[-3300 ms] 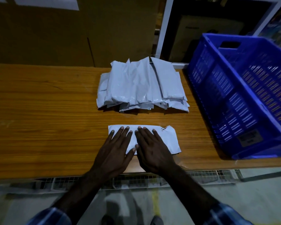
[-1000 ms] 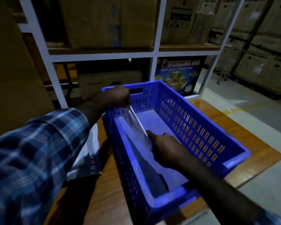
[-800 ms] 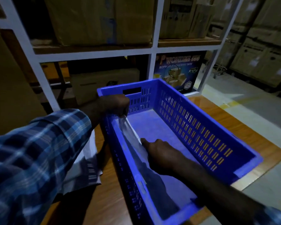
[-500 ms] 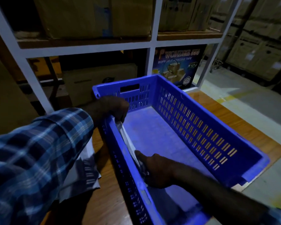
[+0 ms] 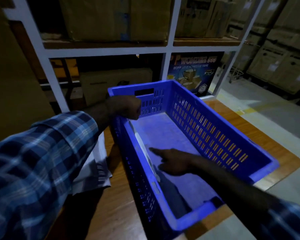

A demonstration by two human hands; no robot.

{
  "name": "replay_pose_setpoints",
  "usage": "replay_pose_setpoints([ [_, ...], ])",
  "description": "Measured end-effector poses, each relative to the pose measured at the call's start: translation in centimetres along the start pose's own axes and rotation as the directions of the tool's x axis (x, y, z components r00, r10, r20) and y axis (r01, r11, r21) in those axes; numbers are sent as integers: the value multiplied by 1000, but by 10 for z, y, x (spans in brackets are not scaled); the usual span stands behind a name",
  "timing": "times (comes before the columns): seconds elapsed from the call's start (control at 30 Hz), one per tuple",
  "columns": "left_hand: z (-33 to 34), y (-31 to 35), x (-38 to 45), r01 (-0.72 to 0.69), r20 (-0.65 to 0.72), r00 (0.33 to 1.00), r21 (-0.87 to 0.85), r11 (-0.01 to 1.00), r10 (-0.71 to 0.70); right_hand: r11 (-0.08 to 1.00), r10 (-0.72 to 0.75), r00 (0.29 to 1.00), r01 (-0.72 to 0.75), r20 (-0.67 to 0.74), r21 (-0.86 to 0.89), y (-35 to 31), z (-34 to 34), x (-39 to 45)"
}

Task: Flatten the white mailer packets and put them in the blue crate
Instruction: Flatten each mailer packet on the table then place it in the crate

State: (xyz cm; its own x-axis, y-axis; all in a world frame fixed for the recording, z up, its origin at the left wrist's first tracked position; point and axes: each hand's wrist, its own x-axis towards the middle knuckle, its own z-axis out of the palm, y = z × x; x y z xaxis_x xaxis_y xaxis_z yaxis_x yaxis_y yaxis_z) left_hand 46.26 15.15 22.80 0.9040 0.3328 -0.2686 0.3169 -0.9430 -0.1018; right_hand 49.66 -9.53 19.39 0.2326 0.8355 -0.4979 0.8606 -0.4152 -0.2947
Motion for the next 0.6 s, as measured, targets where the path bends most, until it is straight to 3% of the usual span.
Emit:
replay_pose_setpoints([
  [0.17, -36, 21, -59, -48, -355, 934, -199, 979, -27, 997, 14, 936, 12, -351, 73, -3, -42, -25],
  [0.23, -40, 27, -93, -57, -487, 863, -354, 933, -132, 992, 9, 838, 62, -546, 111, -12, -57, -38],
  [0.33, -40, 40, -156, -114, -682, 697, -414, 903, -224, 970, -43, 647, 209, -761, 123, -37, -65, -55],
  [0.47, -11, 47, -238, -138, -792, 491, -481, 866, -362, 923, -114, 479, 374, -870, 85, -90, -55, -69],
  [0.53, 11, 47, -276, -102, -807, 435, -485, 869, -399, 891, -156, 465, 448, -871, 80, -121, -40, -75],
  [0.6, 35, 45, -311, -52, -798, 428, -490, 870, -424, 877, -222, 479, 478, -849, 40, -150, -21, -79],
])
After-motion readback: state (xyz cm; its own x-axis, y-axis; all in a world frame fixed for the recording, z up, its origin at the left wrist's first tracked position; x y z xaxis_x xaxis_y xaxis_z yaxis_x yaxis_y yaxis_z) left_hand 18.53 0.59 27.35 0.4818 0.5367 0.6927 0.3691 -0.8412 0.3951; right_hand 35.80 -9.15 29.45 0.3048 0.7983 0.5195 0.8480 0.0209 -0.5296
